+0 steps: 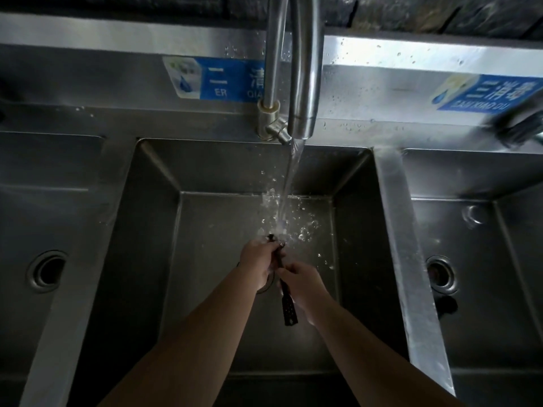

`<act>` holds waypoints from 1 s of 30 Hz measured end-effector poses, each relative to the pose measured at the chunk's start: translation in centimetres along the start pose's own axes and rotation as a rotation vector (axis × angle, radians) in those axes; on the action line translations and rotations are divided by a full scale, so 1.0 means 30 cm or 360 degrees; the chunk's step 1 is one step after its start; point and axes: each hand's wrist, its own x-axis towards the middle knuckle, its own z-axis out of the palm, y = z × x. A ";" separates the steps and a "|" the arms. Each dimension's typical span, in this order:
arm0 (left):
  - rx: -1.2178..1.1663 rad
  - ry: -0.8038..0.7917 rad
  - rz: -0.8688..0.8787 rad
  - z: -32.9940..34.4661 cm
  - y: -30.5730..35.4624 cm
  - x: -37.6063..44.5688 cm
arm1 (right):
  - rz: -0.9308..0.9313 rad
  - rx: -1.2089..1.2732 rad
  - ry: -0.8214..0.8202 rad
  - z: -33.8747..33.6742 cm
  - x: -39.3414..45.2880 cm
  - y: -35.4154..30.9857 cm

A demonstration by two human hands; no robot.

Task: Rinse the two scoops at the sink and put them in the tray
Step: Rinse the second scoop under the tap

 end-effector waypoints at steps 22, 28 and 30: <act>0.0230 -0.0351 0.0116 -0.025 0.080 -0.043 | -0.0212 0.0285 0.0016 0.011 0.038 -0.157; 0.0131 -0.0410 0.0313 0.008 0.244 -0.097 | -0.0323 0.0482 -0.0019 -0.022 0.028 -0.302; 0.0143 -0.0427 0.0406 0.027 0.311 -0.116 | -0.0350 0.0536 -0.0036 -0.031 0.030 -0.371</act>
